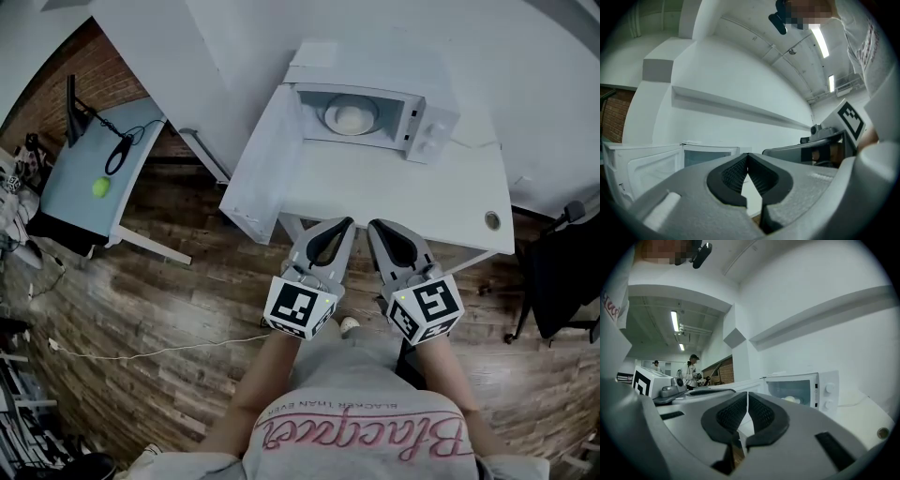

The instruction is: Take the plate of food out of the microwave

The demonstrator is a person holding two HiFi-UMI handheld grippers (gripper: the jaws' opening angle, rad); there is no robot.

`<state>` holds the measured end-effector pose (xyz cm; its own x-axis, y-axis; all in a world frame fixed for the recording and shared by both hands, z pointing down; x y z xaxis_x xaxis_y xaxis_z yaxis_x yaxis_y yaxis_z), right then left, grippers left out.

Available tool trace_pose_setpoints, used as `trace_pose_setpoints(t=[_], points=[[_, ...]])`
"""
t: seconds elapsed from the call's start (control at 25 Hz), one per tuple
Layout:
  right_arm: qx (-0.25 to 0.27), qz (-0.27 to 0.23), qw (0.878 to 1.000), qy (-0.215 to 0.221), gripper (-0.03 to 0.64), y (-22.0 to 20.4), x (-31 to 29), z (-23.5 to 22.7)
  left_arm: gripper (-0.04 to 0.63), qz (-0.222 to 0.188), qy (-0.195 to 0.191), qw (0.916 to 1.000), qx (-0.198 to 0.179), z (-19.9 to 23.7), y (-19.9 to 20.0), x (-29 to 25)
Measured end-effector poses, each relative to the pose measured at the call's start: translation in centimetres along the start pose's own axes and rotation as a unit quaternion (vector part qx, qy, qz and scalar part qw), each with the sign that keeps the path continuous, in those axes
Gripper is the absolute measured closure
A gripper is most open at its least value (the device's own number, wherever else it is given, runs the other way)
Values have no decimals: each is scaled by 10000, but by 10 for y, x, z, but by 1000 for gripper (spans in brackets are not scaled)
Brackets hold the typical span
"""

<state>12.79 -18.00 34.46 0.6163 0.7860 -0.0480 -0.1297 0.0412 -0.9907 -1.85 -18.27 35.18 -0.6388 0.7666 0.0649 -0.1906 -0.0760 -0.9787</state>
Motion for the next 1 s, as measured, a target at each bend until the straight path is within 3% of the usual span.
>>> trace_pose_setpoints(t=[0.24, 0.6, 0.88, 1.0], points=[[-19, -245, 9994, 224, 600, -4, 2, -6, 589, 84, 33, 9999, 55, -5, -11, -4], [-274, -182, 9995, 34, 590, -15, -2, -15, 589, 108, 25, 9999, -7, 1, -10, -11], [-284, -223, 9993, -21, 455, -18, -20, -29, 589, 110, -67, 9999, 17, 22, -12, -31], [-246, -346, 9991, -1, 340, -18, -34, -36, 589, 107, -130, 9999, 25, 34, -11, -44]])
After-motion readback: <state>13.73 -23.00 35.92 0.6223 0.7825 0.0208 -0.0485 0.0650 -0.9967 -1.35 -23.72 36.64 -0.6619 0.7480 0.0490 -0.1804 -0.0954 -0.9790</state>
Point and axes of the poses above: the fingertips, and each gripper's own axes: x backward along the fingers, z to its left, y out of its top, the point moved 9 cm from there along x, backward along the fingers, and after that the axes turned 13 degrees about x, right-handed, at the moved point
